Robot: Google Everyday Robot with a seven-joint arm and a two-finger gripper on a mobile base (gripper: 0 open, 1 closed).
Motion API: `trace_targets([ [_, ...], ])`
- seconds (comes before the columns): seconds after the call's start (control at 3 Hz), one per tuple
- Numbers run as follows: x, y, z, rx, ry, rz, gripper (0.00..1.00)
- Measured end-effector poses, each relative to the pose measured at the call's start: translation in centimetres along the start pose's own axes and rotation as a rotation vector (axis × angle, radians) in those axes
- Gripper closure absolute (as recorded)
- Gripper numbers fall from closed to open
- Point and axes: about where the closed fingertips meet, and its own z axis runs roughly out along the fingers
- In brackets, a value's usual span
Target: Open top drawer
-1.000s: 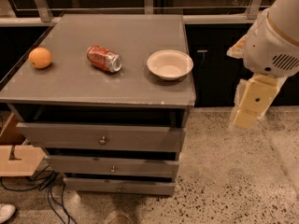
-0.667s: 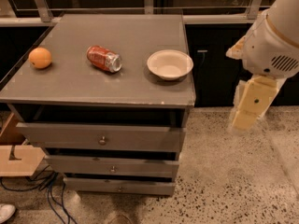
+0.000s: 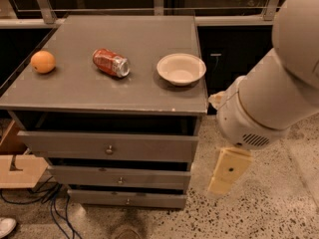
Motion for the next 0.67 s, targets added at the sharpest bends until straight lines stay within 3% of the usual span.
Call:
trace_targets([
  [0.33, -0.1, 0.3, 0.5, 0.001, -0.003, -0.001, 0.0],
  [0.67, -0.6, 1.6, 1.7, -0.032, -0.007, -0.006, 0.0],
])
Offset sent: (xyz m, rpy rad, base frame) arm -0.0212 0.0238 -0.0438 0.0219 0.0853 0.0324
